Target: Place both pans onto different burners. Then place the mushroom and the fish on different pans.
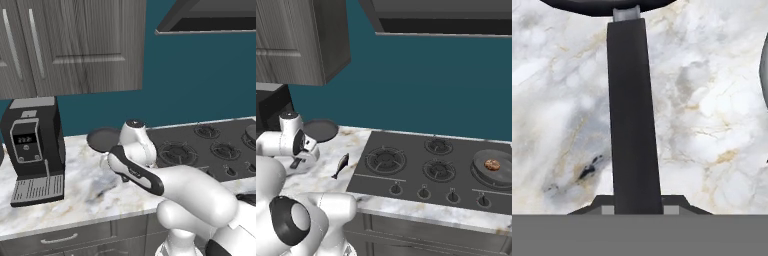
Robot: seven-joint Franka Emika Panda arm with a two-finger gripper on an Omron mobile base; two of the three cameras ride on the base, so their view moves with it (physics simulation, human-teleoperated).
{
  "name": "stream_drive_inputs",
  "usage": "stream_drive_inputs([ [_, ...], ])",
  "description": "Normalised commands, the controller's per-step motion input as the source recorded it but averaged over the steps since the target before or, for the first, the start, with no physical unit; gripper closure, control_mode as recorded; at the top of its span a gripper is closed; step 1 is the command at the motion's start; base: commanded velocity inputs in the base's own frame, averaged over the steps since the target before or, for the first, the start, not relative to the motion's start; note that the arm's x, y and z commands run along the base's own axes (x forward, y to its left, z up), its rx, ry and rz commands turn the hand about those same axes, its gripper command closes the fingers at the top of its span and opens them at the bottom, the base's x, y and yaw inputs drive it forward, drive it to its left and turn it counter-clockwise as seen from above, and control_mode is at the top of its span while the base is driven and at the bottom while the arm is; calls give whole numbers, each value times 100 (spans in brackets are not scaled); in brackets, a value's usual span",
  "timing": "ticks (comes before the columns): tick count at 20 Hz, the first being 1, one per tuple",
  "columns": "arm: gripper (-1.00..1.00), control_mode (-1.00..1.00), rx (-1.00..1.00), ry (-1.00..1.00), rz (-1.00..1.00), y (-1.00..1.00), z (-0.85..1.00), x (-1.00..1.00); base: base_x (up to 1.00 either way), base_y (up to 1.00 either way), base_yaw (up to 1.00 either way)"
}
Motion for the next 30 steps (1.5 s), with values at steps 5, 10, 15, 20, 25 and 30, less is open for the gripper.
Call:
stream_drive_inputs([
  [5,100,-100,0,0,0,-32,24,-11,0,0,0],
  [10,100,-100,0,0,0,-35,20,-13,0,0,0],
  [15,100,-100,0,0,0,-36,11,-8,0,0,0],
  [20,100,-100,0,0,1,-39,11,-4,0,0,0],
  [25,100,-100,0,0,0,-40,6,0,0,0,0],
  [30,100,-100,0,0,1,-37,1,0,0,0,0],
])
